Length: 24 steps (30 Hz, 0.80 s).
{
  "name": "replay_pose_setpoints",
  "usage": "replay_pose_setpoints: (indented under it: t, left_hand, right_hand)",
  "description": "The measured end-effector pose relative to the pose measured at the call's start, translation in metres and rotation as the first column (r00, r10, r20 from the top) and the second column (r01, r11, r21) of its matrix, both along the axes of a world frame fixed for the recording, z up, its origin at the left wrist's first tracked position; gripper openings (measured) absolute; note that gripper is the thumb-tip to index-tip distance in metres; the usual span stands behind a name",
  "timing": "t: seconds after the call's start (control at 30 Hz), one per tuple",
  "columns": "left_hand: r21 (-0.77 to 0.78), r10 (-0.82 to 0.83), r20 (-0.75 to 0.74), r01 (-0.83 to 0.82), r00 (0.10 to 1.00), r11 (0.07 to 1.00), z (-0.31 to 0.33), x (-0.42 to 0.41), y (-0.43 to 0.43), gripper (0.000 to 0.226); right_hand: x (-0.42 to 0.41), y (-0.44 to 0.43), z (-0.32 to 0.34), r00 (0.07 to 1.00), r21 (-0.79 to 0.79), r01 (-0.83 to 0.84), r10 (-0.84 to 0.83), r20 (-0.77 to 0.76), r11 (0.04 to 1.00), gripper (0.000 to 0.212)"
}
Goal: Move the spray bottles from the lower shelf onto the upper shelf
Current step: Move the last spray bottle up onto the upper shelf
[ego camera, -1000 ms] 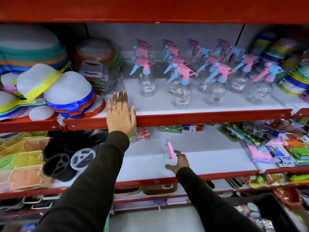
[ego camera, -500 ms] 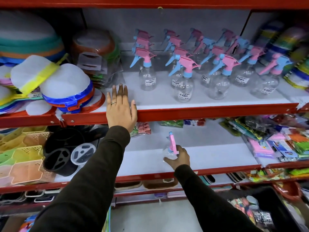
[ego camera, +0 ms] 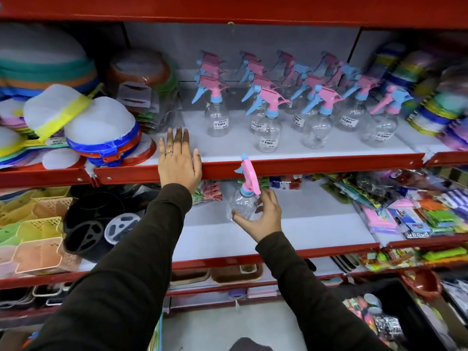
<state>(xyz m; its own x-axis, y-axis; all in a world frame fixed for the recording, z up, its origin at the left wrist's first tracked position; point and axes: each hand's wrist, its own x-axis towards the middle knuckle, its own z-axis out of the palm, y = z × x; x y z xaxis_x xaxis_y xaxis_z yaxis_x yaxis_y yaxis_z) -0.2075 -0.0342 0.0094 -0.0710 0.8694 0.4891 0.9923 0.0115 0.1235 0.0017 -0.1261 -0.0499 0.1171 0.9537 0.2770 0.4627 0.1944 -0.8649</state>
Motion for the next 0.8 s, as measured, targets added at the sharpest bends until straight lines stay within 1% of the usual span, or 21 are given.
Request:
replay_pose_setpoints:
  t: [0.13, 0.27, 0.33, 0.47, 0.57, 0.67, 0.8]
  left_hand:
    - [0.004, -0.009, -0.001, 0.009, 1.0, 1.0, 0.001, 0.0, 0.0, 0.066]
    - [0.006, -0.014, -0.004, 0.014, 1.0, 1.0, 0.0, -0.001, 0.002, 0.067]
    - [0.006, -0.012, -0.012, 0.012, 1.0, 1.0, -0.001, -0.002, 0.003, 0.068]
    - [0.001, -0.007, -0.025, 0.007, 1.0, 1.0, -0.001, -0.002, 0.003, 0.068]
    - [-0.007, 0.002, -0.053, -0.002, 0.999, 1.0, -0.001, -0.002, 0.004, 0.067]
    - [0.003, -0.002, -0.047, 0.002, 0.999, 1.0, -0.002, -0.003, 0.005, 0.065]
    - [0.014, -0.007, -0.051, 0.007, 0.999, 1.0, -0.004, -0.004, 0.006, 0.065]
  right_hand:
    - [-0.005, 0.013, 0.037, 1.0, 0.206, 0.007, -0.004, -0.011, 0.979, 0.056]
    - [-0.013, 0.032, 0.076, 1.0, 0.304, 0.01, -0.008, -0.008, 0.953, 0.054]
    - [-0.018, 0.044, 0.093, 1.0, 0.326, -0.003, 0.002, 0.004, 0.945, 0.057]
    - [-0.028, 0.075, 0.111, 1.0, 0.299, -0.02, 0.015, 0.019, 0.954, 0.063]
    - [-0.035, 0.097, 0.112, 0.996, 0.236, -0.044, 0.026, 0.08, 0.971, 0.065]
    - [-0.042, 0.114, 0.108, 0.992, 0.17, -0.049, 0.028, 0.121, 0.984, 0.064]
    - [-0.047, 0.126, 0.102, 0.995, 0.128, -0.042, 0.029, 0.099, 0.991, 0.064]
